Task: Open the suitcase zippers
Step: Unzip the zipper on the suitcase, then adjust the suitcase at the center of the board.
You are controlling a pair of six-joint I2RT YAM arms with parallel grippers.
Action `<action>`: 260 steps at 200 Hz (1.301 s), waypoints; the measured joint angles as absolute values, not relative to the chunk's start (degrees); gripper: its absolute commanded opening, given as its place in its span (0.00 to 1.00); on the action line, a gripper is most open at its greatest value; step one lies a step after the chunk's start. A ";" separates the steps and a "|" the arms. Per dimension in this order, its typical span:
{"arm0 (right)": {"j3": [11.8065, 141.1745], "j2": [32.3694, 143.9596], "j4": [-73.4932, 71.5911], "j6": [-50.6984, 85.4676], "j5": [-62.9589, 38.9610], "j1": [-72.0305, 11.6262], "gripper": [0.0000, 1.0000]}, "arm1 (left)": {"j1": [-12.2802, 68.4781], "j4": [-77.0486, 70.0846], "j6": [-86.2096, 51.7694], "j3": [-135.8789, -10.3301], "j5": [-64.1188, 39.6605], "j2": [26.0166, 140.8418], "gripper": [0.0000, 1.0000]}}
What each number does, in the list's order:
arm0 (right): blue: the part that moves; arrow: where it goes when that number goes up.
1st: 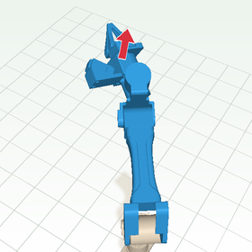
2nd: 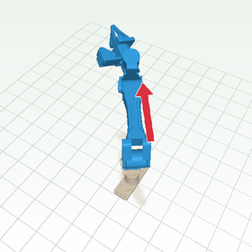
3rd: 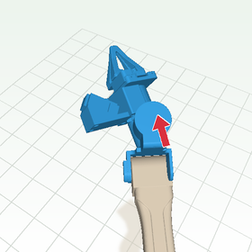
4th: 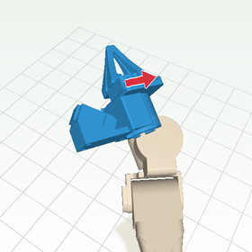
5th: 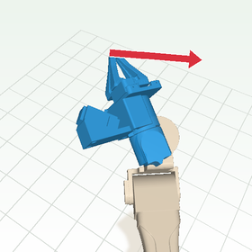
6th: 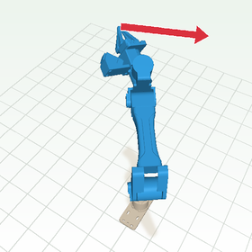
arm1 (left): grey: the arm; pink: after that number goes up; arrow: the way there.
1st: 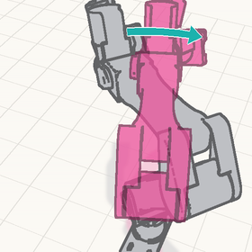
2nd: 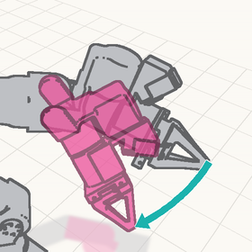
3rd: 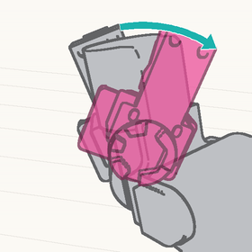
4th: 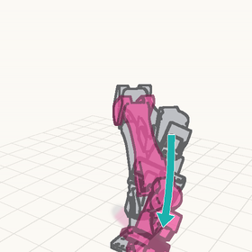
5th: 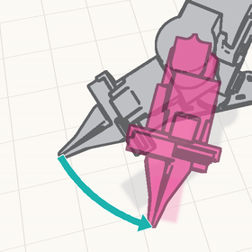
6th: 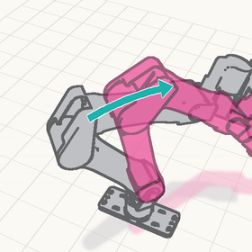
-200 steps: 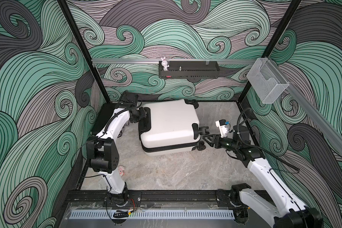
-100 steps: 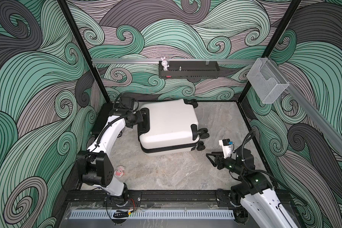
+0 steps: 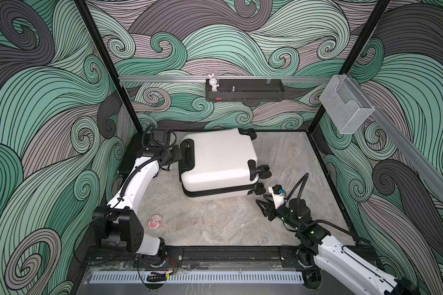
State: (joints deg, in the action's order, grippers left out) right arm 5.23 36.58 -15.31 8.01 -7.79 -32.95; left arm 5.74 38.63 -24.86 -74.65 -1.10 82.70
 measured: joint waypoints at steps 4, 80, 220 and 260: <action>5.15 37.52 -16.56 7.68 -7.38 -32.97 0.53 | 5.72 38.59 -24.86 -74.63 -1.10 82.70 0.47; 6.07 56.53 -34.33 3.99 -5.65 -33.19 0.47 | 5.50 38.17 -25.06 -74.17 -1.08 82.67 0.47; 8.36 68.77 -47.94 1.41 -0.99 -33.32 0.04 | 5.39 38.41 -25.06 -73.56 -2.24 80.77 0.47; 8.34 65.69 -45.12 -0.36 0.03 -33.26 0.00 | 5.76 38.54 -22.87 -73.71 -6.28 79.15 0.48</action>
